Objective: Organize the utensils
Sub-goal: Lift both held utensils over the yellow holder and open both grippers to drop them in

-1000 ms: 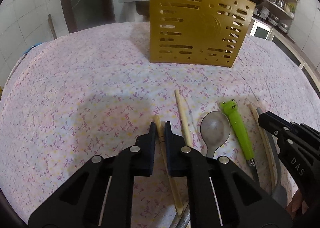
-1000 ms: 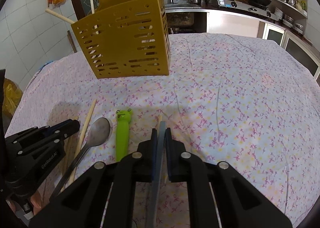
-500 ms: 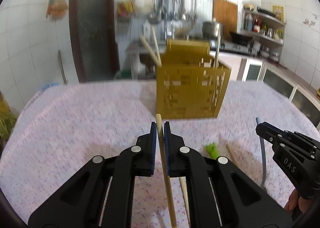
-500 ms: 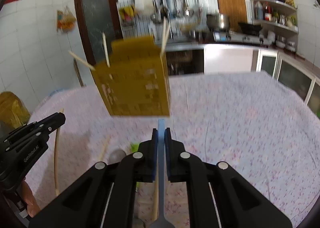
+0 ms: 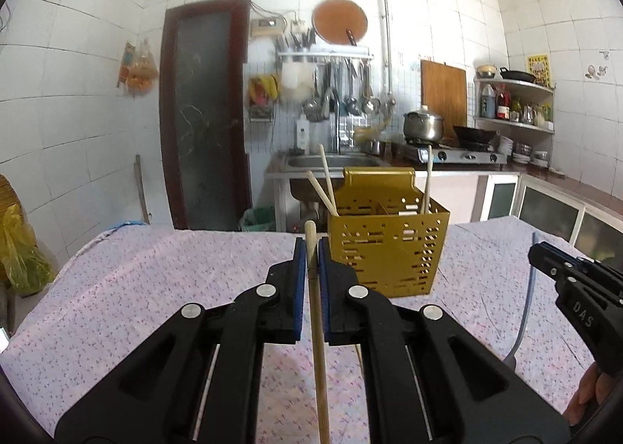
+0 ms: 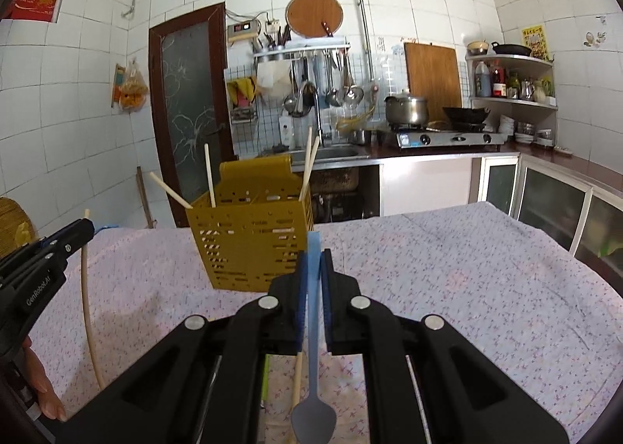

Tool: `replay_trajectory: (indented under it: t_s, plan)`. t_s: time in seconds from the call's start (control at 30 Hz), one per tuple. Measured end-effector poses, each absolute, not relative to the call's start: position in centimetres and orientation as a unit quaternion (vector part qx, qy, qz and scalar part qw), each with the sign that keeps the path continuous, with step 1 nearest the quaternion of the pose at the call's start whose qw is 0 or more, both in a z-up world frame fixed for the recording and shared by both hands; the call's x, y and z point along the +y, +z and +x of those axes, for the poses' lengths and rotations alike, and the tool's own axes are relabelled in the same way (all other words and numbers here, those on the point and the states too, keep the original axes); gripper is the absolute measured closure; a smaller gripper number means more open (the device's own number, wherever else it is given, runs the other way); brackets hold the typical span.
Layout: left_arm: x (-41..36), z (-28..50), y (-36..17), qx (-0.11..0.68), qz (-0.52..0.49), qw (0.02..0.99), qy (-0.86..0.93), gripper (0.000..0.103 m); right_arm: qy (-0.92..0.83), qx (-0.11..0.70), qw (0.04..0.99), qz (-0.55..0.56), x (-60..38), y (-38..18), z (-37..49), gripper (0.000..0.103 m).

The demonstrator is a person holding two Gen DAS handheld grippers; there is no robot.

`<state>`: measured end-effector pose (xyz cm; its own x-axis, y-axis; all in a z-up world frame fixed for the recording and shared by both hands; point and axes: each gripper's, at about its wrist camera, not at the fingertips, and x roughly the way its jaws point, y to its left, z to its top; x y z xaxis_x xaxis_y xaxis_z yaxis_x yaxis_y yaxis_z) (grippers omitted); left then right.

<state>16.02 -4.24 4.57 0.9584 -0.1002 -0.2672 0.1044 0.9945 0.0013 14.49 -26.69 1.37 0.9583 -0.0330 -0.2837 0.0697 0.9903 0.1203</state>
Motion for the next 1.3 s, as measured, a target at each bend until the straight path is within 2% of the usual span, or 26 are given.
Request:
replay_trajectory:
  t_s: [0.33,0.47,0.77,0.97,1.0,1.07,1.1,1.13,1.3]
  plan:
    - [-3.5,15.6,5.5,0.111,-0.019,0.992,-0.052,0.099,-0.041,0.106,0.992,0.062,-26.9,2.5,13.2,0.096]
    - [-3.5,16.4,6.6,0.117,-0.035,0.99,-0.064,0.103,-0.042,0.104,0.991,0.069,-27.1,3.3,13.4,0.096]
    - [-3.3,19.2,12.0,0.088,-0.037,0.992,-0.085,0.103,-0.043,0.08,0.994,0.059,-27.3,7.5,14.8,0.096]
    - [-2.1,22.9,10.7,0.189,-0.035,0.977,-0.091,0.103,-0.033,0.108,0.992,0.059,-27.5,8.0,16.7,0.096]
    - [-2.0,23.3,10.0,0.199,-0.032,0.976,-0.084,0.1,-0.034,0.113,0.991,0.061,-27.6,7.7,17.0,0.096]
    - [-1.6,24.6,7.6,0.237,-0.027,0.969,-0.067,0.087,-0.037,0.129,0.989,0.063,-27.8,6.9,17.5,0.096]
    - [-1.4,25.2,6.3,0.262,-0.026,0.963,-0.06,0.068,-0.037,0.137,0.988,0.065,-27.9,6.5,17.7,0.096]
    - [-1.4,26.0,5.0,0.288,-0.025,0.956,-0.054,0.055,-0.038,0.147,0.986,0.065,-27.9,6.0,17.9,0.096]
    - [-1.7,29.7,-1.8,0.377,0.016,0.926,-0.022,0.055,-0.049,0.172,0.982,0.063,-28.3,4.9,19.0,0.096]
